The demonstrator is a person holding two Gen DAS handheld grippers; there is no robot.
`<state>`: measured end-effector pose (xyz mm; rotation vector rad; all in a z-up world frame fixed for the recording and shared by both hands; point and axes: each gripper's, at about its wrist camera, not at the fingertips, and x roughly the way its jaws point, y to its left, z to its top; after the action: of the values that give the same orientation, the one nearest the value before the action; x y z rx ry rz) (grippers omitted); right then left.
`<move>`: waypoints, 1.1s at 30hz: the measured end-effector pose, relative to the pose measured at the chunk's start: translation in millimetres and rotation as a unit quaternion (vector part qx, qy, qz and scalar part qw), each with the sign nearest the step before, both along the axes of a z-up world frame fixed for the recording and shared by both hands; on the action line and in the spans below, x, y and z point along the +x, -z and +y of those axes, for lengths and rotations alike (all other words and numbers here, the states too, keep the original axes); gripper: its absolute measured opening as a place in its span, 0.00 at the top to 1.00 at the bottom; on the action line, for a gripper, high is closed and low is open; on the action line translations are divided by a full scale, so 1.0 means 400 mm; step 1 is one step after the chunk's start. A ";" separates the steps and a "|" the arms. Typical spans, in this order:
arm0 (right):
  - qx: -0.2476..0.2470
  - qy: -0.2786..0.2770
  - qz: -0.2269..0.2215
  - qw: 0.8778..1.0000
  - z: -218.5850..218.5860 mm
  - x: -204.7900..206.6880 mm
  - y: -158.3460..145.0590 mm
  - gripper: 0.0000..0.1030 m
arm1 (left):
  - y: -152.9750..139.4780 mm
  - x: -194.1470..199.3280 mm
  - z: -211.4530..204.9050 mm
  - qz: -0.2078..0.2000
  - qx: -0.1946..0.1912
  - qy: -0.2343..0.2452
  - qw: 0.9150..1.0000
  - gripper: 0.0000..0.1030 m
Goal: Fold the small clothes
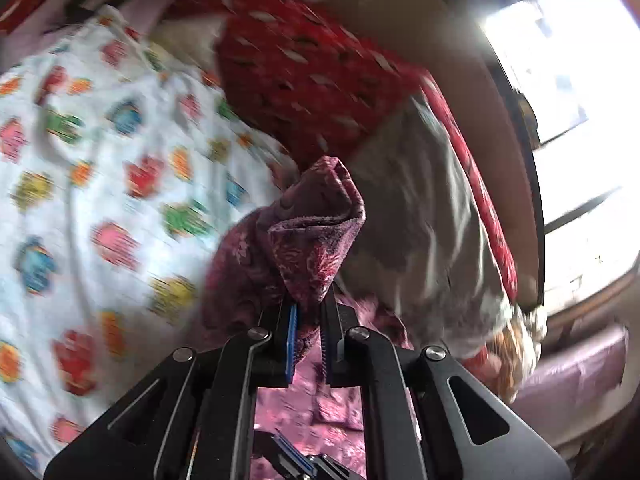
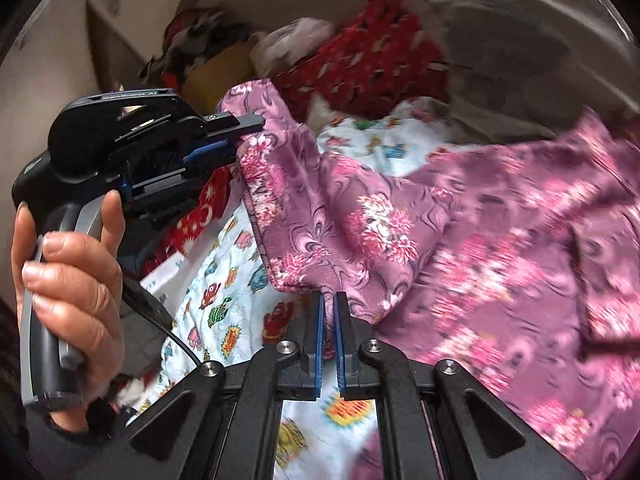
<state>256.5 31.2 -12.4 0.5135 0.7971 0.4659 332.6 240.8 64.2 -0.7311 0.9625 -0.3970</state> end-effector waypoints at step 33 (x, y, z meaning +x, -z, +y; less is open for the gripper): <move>0.027 0.118 0.087 0.989 -0.436 -0.208 0.132 0.86 | 0.135 -0.196 -0.240 0.090 -0.044 0.118 0.988 0.60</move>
<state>173.2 -143.1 -65.3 0.6962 0.8795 0.2267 254.0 144.7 10.3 -0.7447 1.2128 -0.5918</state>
